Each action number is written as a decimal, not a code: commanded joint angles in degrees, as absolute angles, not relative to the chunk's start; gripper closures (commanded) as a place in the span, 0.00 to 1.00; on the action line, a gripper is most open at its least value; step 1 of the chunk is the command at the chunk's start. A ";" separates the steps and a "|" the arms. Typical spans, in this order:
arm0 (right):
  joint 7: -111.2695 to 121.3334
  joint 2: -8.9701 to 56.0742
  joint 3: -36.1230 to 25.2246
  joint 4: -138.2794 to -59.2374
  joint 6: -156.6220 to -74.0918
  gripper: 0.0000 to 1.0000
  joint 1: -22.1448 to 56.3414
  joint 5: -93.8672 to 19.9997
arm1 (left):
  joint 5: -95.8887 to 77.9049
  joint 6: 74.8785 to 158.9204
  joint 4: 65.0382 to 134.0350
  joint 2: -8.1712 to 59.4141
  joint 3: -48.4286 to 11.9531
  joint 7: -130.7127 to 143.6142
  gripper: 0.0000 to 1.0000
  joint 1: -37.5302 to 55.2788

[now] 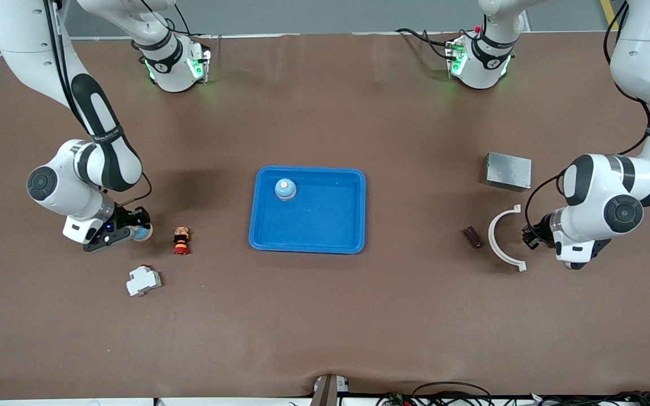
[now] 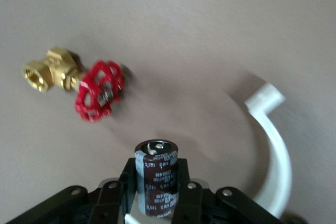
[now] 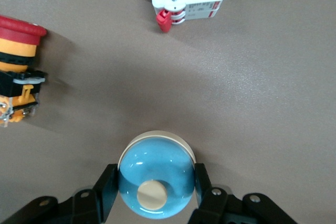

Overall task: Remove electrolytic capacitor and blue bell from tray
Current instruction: 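Carry the second capacitor to the white arc with the left gripper, then lower the capacitor inside the arc while the right gripper sets the bell down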

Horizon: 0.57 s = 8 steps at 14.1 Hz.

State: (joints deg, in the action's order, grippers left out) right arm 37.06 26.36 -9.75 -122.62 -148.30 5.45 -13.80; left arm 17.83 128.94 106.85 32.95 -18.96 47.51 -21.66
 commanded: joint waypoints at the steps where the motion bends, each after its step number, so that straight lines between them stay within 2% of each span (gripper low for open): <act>1: 38.85 27.33 -8.79 -122.35 -149.24 0.31 4.31 -15.91 | 20.47 133.31 109.24 33.05 -19.34 48.08 1.00 -23.46; 2: 39.02 27.68 -8.79 -122.17 -149.50 0.00 4.31 -16.43 | 20.65 134.11 109.68 33.05 -19.34 48.25 1.00 -23.55; 8: 38.94 27.69 -8.79 -122.17 -149.50 0.00 4.31 -16.70 | 20.65 134.30 109.60 33.49 -19.51 49.83 1.00 -23.12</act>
State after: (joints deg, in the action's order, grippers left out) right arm 37.27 27.55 -9.74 -122.54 -149.32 5.45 -14.82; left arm 19.17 133.42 108.62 34.38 -19.29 47.76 -23.24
